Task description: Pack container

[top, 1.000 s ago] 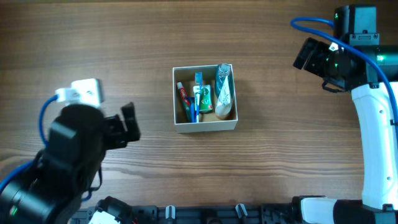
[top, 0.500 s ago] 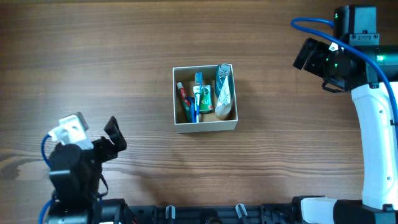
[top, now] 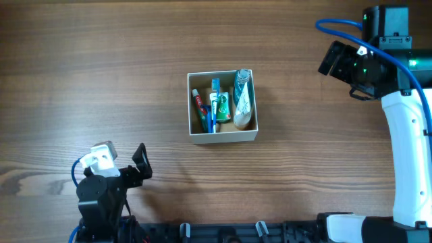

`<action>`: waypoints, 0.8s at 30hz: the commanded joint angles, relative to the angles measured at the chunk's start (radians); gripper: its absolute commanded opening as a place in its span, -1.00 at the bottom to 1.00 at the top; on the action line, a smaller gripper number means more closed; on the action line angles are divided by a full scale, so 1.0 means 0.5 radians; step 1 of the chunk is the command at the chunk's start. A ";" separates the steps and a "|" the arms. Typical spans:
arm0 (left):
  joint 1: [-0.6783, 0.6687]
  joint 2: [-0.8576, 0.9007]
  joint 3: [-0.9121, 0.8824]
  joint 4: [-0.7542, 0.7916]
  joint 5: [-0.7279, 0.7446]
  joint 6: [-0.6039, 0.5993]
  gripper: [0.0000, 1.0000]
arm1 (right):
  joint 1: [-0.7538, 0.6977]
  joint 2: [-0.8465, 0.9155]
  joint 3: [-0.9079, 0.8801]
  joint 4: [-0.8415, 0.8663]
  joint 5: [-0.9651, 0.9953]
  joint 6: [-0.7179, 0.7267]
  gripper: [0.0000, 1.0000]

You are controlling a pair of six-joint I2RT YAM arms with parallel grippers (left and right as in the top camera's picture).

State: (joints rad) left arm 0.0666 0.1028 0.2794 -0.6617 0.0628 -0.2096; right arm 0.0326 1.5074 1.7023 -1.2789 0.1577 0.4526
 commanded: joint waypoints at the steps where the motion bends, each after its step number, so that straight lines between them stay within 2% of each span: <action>1: -0.034 -0.109 -0.102 0.009 0.076 0.039 1.00 | -0.008 0.015 -0.015 -0.001 -0.002 0.038 0.99; 9: -0.034 -0.198 -0.241 0.008 0.066 0.040 1.00 | -0.008 0.015 -0.015 -0.001 -0.001 0.037 0.99; 24: -0.034 -0.200 -0.240 0.008 0.067 0.040 1.00 | -0.008 0.015 -0.015 -0.001 -0.001 0.038 0.99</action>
State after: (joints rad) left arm 0.0532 0.0181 0.1829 -0.6540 0.0704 -0.2096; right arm 0.0326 1.5074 1.7023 -1.2785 0.1577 0.4530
